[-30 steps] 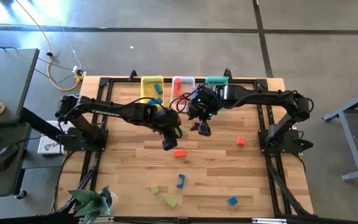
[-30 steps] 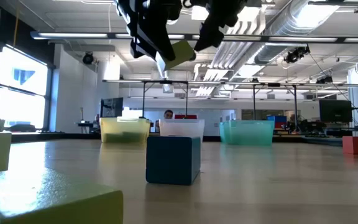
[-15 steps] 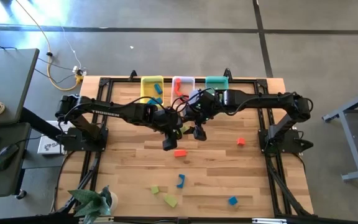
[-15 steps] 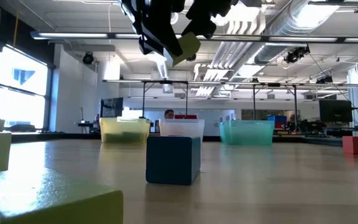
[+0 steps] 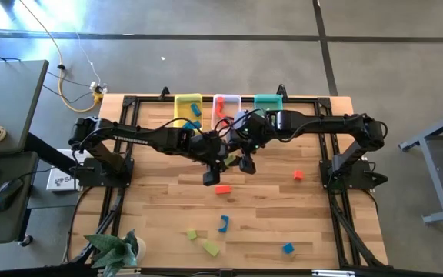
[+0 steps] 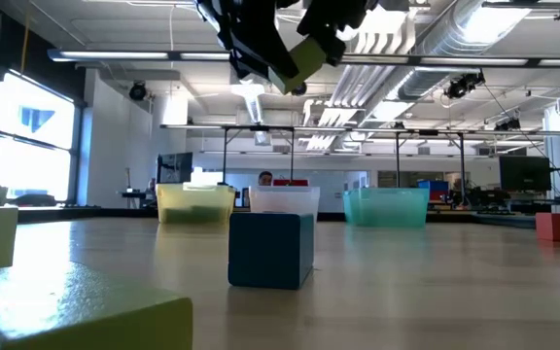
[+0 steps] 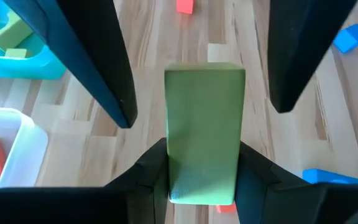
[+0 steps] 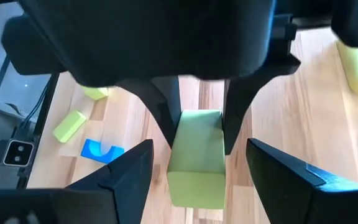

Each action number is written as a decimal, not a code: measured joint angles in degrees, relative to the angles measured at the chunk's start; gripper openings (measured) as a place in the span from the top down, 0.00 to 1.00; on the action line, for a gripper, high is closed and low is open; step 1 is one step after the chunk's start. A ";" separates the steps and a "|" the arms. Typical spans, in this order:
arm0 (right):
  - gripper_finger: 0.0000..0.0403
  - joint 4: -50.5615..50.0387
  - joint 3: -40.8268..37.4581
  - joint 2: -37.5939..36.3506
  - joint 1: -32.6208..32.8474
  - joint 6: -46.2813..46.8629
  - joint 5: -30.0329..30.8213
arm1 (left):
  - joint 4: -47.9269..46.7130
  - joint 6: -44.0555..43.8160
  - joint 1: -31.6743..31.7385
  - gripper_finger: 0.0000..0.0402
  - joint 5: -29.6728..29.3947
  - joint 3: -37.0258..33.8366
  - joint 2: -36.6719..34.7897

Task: Sort & place blocks by color
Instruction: Put the green block into the blue bin

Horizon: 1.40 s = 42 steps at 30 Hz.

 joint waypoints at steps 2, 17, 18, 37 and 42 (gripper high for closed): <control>0.39 -0.66 0.00 0.00 0.00 0.00 0.14 | 0.83 0.03 0.01 0.74 -0.04 0.00 0.02; 0.58 -3.35 -0.02 0.00 0.00 2.75 -0.28 | 4.07 2.17 0.15 0.71 0.15 0.02 0.04; 0.63 -3.35 -0.02 0.00 0.00 2.75 -0.59 | 4.07 2.30 0.22 0.70 0.15 0.02 0.04; 0.73 -3.83 -0.02 -0.02 -0.02 3.93 -1.57 | 3.94 2.84 0.54 0.62 0.26 0.02 0.06; 0.73 -4.04 -0.02 -0.02 -0.09 6.04 -1.41 | 3.63 -1.02 1.50 0.61 0.48 0.02 0.06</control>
